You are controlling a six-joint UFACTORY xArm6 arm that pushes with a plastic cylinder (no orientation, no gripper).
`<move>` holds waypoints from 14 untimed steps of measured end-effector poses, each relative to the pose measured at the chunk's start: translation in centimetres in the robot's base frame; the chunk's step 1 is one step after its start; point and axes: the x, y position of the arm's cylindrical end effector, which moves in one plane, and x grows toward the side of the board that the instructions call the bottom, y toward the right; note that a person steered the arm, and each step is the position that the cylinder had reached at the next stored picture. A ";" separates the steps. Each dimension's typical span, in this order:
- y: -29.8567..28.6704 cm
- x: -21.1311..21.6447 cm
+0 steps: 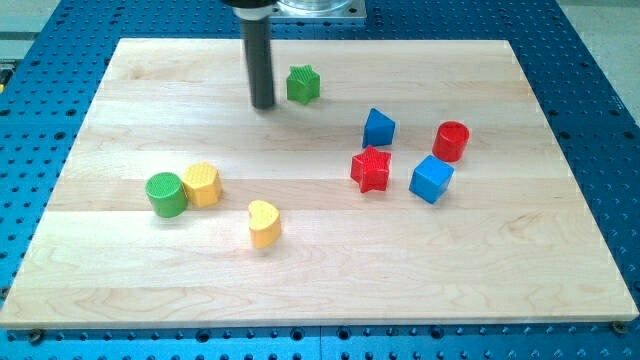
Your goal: Place the green star above the red circle
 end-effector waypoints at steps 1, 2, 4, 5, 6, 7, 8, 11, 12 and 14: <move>4.1 -1.9; 14.9 -2.2; 14.2 -5.9; 20.7 -6.5; 23.3 -5.4; 25.2 -4.9; 23.3 -7.8; 21.3 -2.8; 23.4 -1.4; 24.0 1.2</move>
